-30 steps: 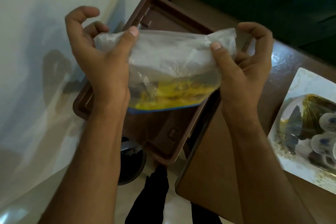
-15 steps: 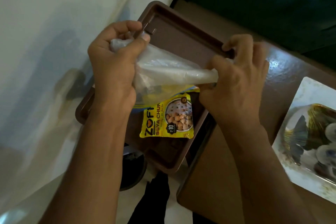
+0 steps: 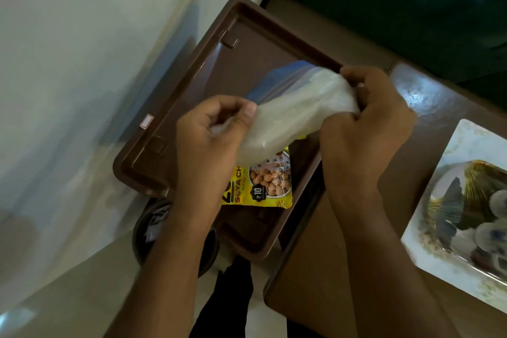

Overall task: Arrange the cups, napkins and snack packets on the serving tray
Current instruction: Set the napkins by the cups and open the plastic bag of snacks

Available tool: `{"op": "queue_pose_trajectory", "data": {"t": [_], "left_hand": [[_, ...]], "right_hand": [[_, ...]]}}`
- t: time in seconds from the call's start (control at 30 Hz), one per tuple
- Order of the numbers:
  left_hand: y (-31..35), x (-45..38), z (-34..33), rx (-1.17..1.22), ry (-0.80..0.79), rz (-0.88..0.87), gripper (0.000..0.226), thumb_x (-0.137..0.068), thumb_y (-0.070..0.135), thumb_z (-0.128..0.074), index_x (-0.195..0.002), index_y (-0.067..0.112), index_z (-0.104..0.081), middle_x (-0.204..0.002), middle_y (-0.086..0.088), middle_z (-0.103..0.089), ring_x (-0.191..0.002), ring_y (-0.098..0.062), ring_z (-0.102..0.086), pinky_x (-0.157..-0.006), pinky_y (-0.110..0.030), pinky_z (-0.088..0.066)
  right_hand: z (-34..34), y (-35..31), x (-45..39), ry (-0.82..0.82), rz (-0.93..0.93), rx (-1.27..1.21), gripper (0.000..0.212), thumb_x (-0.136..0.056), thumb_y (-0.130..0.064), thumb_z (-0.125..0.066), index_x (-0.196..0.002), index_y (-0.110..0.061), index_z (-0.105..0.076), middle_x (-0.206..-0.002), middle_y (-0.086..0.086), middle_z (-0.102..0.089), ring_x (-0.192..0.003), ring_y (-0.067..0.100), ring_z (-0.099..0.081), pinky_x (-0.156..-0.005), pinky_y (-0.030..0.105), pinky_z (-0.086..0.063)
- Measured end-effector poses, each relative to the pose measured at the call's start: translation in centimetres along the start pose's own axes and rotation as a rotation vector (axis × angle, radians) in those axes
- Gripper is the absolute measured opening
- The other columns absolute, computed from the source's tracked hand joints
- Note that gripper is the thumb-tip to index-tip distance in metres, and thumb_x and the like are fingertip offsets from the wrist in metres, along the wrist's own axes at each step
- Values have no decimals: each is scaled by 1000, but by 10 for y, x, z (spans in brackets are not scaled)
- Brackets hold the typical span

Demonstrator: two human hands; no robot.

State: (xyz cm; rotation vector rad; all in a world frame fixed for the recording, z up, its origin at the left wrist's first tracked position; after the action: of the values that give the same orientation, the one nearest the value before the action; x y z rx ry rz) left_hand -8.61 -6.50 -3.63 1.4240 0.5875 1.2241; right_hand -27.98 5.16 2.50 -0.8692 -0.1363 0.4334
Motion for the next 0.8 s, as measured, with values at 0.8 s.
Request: {"op": "queue_pose_trajectory", "data": {"t": [0.8], "left_hand": [[-36,6,-55,551,-71,352,32,-88,40,-66,-101,13,-77,-96,-3,-83,-83,-11,-80,-65,-26,-64]], "right_hand": [[-48,62,59,-81,-780,-797,28,-94,6,-55,-82,-16,-68,-89,19,-70,-86,29,-64,-77,42,-54]]}}
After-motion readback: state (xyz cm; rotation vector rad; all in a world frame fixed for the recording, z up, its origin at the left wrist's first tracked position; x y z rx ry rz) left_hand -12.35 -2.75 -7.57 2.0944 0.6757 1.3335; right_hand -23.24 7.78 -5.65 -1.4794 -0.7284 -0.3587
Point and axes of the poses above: each hand's wrist, its own x-axis away from the middle knuckle, its own z-axis out of the back of the hand, y = z × x, the point moved 9 cm from there along -x, towards the middle knuckle
